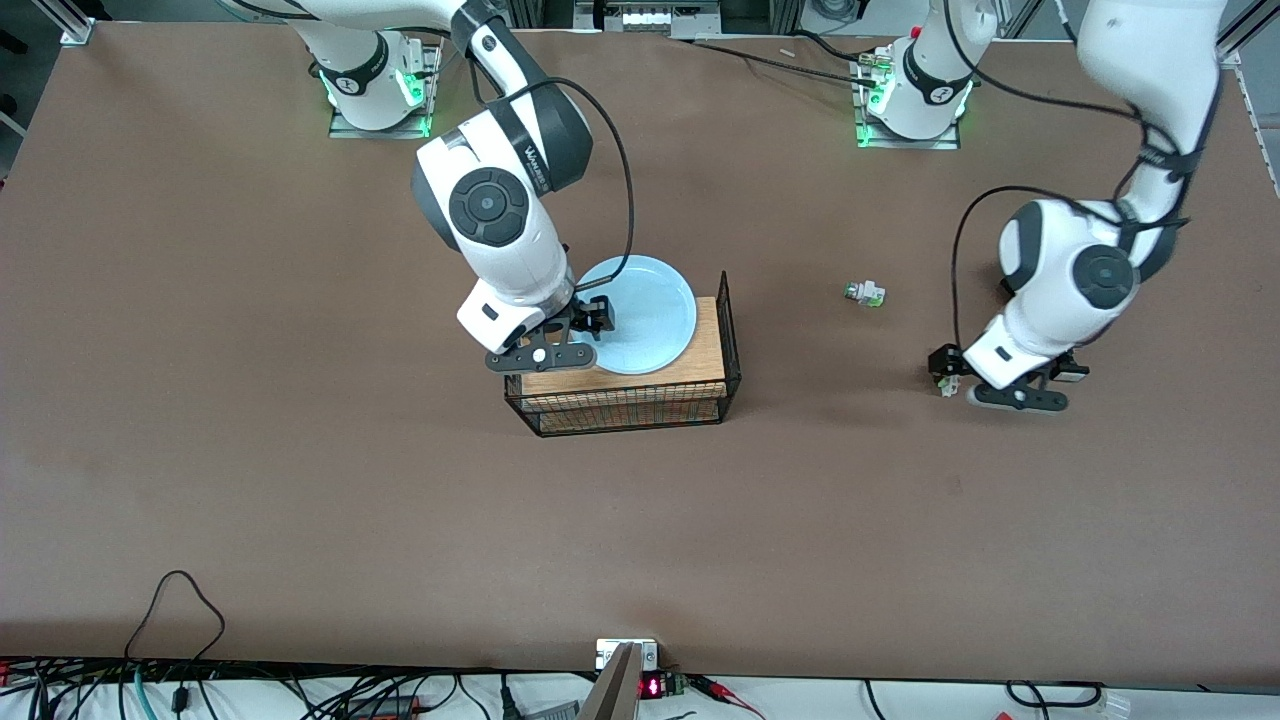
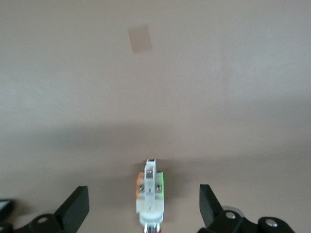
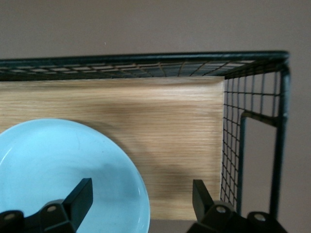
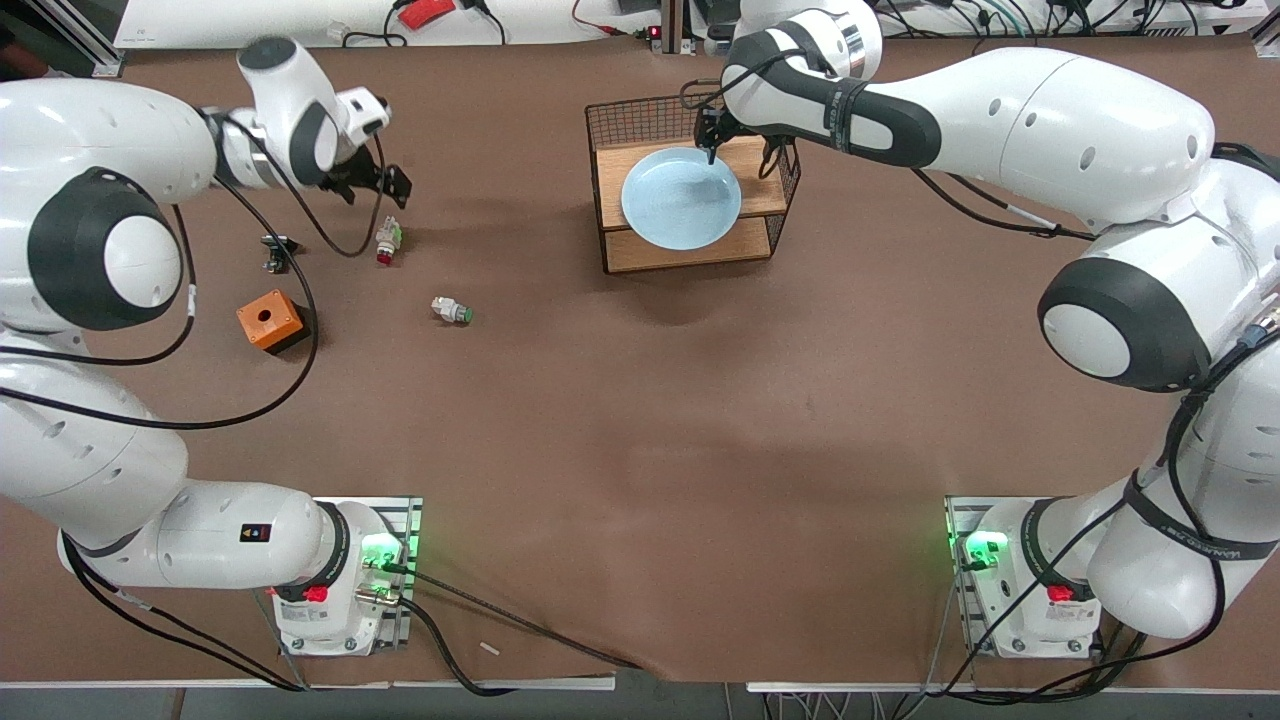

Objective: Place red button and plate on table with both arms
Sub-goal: 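Open the left gripper, release the button and raise the arm away, then lift the blue plate off the wooden board with the right gripper, then carry the plate out of the basket toward the right arm's base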

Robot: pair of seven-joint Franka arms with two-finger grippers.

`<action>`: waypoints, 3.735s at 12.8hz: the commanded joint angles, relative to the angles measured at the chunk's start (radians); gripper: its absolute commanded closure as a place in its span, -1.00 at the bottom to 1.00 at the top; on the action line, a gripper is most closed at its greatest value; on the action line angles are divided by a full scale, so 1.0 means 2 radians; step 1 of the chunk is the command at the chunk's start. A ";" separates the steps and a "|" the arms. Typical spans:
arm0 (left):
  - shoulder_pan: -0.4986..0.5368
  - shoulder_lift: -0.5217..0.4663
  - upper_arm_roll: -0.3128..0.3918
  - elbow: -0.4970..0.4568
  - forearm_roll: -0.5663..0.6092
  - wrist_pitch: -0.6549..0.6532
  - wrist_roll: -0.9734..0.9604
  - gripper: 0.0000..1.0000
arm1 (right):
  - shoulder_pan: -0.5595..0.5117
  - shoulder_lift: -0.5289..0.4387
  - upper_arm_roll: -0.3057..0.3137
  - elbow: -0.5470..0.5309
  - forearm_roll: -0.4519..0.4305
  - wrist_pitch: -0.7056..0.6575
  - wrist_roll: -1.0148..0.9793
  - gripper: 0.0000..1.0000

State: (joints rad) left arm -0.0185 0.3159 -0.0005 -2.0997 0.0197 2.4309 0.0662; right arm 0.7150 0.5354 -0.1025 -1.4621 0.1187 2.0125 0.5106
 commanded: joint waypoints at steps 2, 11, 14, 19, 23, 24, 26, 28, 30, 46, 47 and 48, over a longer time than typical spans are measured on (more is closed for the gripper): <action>-0.001 -0.009 -0.002 0.155 -0.014 -0.198 0.005 -1.00 | 0.014 0.017 0.003 -0.004 -0.006 0.021 -0.004 -0.83; 0.002 -0.011 0.003 0.339 -0.008 -0.371 -0.018 -1.00 | 0.018 0.025 0.003 -0.008 -0.016 0.014 -0.002 -0.05; 0.001 -0.024 -0.005 0.368 -0.008 -0.425 -0.048 -1.00 | 0.018 0.024 0.003 -0.008 -0.016 -0.030 -0.001 0.61; 0.007 -0.081 -0.012 0.348 -0.007 -0.445 -0.045 -1.00 | 0.015 0.018 0.003 -0.007 -0.015 -0.050 -0.004 1.00; 0.008 -0.136 -0.011 0.261 -0.008 -0.390 -0.051 -1.00 | 0.011 -0.001 0.001 0.001 -0.008 -0.088 -0.008 1.00; 0.008 -0.136 -0.010 0.261 -0.008 -0.390 -0.051 -1.00 | 0.008 -0.007 0.000 0.002 -0.006 -0.096 -0.008 1.00; 0.008 -0.135 -0.008 0.263 -0.008 -0.398 -0.051 -1.00 | -0.006 -0.018 0.002 0.002 -0.005 -0.113 -0.008 1.00; 0.008 -0.133 -0.007 0.265 -0.009 -0.399 -0.051 -1.00 | -0.012 -0.031 -0.002 0.004 0.033 -0.129 -0.010 1.00; 0.008 -0.132 -0.007 0.266 -0.013 -0.399 -0.053 -1.00 | -0.020 -0.046 0.000 0.004 0.042 -0.136 -0.010 1.00; 0.007 -0.129 -0.011 0.277 -0.011 -0.406 -0.052 -1.00 | -0.191 -0.127 -0.008 0.002 0.077 -0.328 -0.292 0.99; 0.007 -0.129 -0.008 0.277 -0.012 -0.406 -0.049 -1.00 | -0.218 -0.122 -0.008 0.002 0.076 -0.327 -0.335 0.99; 0.007 -0.131 -0.007 0.277 -0.012 -0.408 -0.046 -1.00 | -0.247 -0.113 -0.008 0.001 0.078 -0.327 -0.381 0.99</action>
State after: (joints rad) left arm -0.0075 0.0716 -0.0192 -1.5453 0.0196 1.6244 -0.0333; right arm 0.3119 0.2951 -0.1351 -1.4544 0.2663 1.3732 -0.1130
